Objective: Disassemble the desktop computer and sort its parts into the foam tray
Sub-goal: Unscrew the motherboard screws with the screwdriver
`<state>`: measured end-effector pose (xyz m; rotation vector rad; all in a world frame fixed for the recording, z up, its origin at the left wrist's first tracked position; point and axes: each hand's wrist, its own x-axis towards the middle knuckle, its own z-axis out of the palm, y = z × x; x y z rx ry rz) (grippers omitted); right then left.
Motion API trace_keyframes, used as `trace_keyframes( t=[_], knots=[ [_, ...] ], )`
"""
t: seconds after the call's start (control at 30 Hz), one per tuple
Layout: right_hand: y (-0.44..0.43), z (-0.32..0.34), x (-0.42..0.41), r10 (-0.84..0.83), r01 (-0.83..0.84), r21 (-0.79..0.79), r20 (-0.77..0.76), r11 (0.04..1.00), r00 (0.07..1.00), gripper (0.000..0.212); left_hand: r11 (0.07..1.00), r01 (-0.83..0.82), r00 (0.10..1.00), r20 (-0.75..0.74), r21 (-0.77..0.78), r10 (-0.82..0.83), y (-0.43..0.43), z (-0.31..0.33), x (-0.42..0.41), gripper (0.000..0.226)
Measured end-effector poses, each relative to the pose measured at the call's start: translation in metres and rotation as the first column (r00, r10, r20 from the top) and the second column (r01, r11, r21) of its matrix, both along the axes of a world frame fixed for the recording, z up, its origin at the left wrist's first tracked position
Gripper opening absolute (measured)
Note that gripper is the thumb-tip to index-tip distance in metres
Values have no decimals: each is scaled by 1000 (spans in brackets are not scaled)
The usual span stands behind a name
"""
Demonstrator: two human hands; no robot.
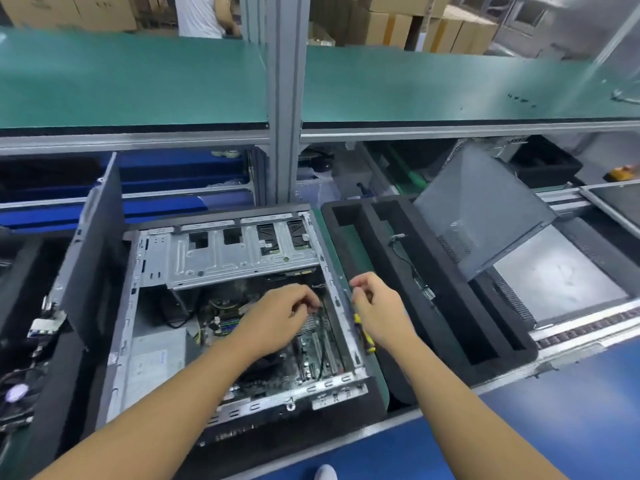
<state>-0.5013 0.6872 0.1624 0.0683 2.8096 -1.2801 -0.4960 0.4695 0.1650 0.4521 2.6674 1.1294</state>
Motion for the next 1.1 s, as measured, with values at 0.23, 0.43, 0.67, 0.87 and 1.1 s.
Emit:
trace_keyframes(
  t=[0.23, 0.43, 0.67, 0.87, 1.1],
  knots=[
    [52, -37, -22, -3, -33, 169, 205, 985, 979, 20, 989, -140, 973, -192, -55, 128, 80, -13, -16, 21],
    [48, -86, -37, -43, -132, 388, 412, 912, 910, 50, 959, -277, 936, -245, -64, 254, 107, -24, -18, 21],
    [42, -112, -41, -21, -281, 511, 508, 812, 861, 47, 933, -356, 916, -221, -58, 335, 94, -22, -16, 21],
    [45, -79, -57, -53, -76, 350, 346, 934, 937, 23, 914, -397, 916, -101, -79, 389, 35, -18, 1, 17],
    [12, 9, -69, 30, 1, 231, -130, 973, 991, 17, 901, -290, 943, 67, -321, 327, -61, -9, -7, 18]
  ],
)
